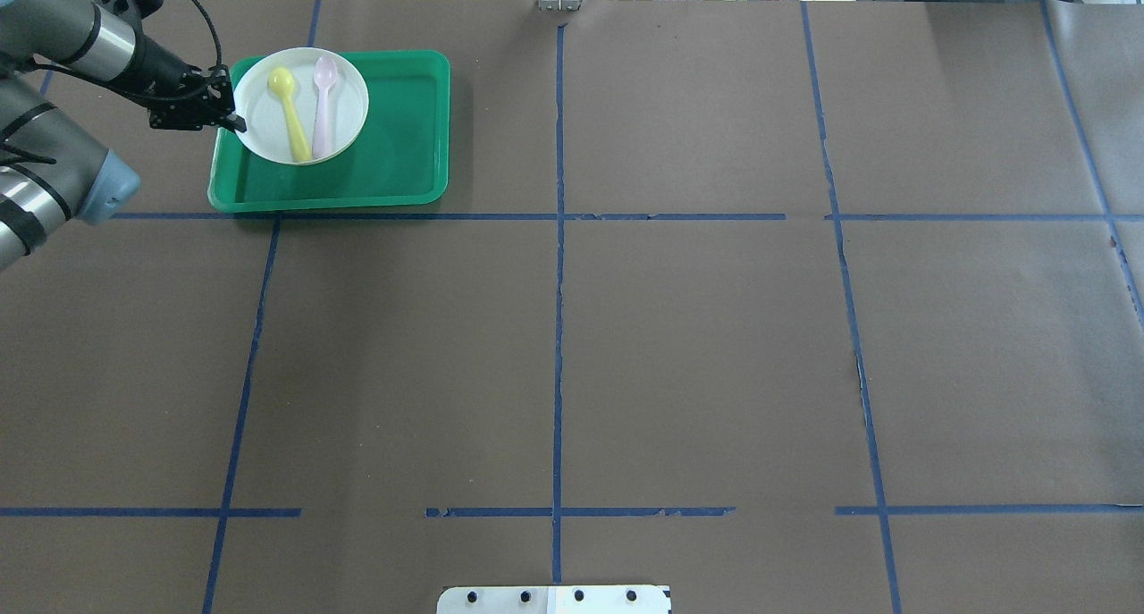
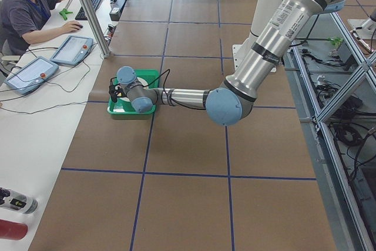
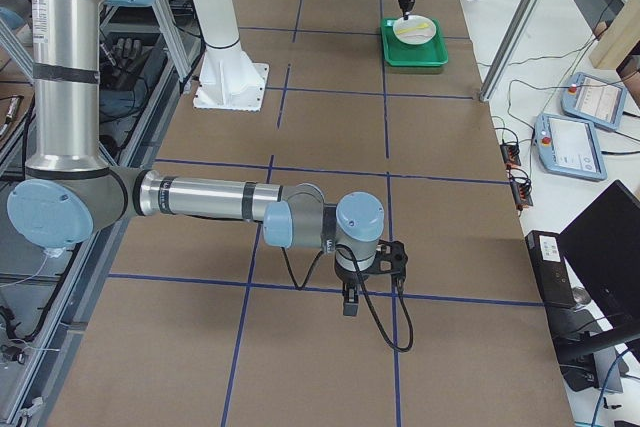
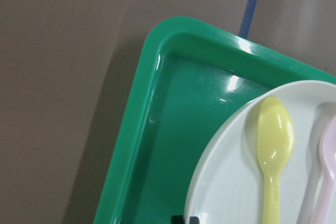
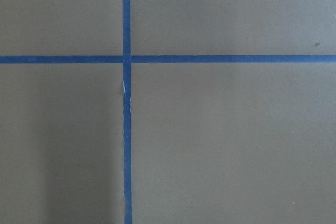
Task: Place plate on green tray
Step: 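Lower the held plate onto the green tray with the left gripper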
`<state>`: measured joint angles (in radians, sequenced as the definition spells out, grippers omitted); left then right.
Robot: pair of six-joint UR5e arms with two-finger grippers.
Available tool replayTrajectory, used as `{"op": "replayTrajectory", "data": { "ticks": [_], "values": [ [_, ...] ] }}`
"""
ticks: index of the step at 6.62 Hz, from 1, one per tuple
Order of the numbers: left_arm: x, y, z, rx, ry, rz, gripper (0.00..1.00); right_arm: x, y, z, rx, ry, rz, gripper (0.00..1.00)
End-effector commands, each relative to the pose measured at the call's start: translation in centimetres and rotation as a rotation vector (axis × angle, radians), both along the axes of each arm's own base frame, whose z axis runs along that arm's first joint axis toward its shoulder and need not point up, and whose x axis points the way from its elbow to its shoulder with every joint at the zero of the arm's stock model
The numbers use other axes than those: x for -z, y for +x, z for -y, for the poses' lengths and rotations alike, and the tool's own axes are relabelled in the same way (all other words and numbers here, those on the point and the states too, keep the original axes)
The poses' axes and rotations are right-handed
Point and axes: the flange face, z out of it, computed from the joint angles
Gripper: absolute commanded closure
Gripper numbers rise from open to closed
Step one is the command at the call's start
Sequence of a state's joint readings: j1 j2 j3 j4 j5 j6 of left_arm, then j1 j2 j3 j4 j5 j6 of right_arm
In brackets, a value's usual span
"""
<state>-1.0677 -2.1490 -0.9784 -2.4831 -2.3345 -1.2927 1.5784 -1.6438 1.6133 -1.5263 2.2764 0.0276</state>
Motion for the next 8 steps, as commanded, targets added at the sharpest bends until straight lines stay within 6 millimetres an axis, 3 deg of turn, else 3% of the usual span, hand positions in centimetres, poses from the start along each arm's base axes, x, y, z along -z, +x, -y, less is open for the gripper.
{"op": "replayTrajectory", "data": {
  "ticks": [1, 3, 4, 5, 6, 7, 8],
  "values": [
    [-0.5, 2.9, -0.9, 0.001, -0.006, 0.008, 1.00, 0.1, 0.0, 0.0, 0.000, 0.001, 0.000, 0.00],
    [-0.9, 3.2, -1.0, -0.004, -0.009, 0.012, 1.00, 0.1, 0.0, 0.0, 0.000, 0.001, 0.000, 0.00],
    [-1.0, 3.1, -1.1, -0.004, -0.011, 0.013, 0.89, 0.1, 0.0, 0.0, 0.000, 0.001, 0.000, 0.00],
    [-1.1, 3.0, -1.1, -0.003, -0.013, 0.012, 0.30, -0.1, 0.0, 0.0, 0.000, -0.002, 0.000, 0.00],
    [-1.0, 2.9, -1.2, -0.005, 0.001, 0.010, 0.00, 0.0, 0.0, 0.0, 0.000, 0.000, 0.000, 0.00],
    [-0.8, 1.9, -0.9, 0.002, 0.005, 0.005, 0.00, 0.0, 0.0, 0.0, 0.000, 0.000, 0.000, 0.00],
    [0.4, -0.4, 0.1, 0.023, 0.038, -0.004, 0.00, 0.1, 0.0, 0.0, 0.000, 0.001, 0.000, 0.00]
  ]
}}
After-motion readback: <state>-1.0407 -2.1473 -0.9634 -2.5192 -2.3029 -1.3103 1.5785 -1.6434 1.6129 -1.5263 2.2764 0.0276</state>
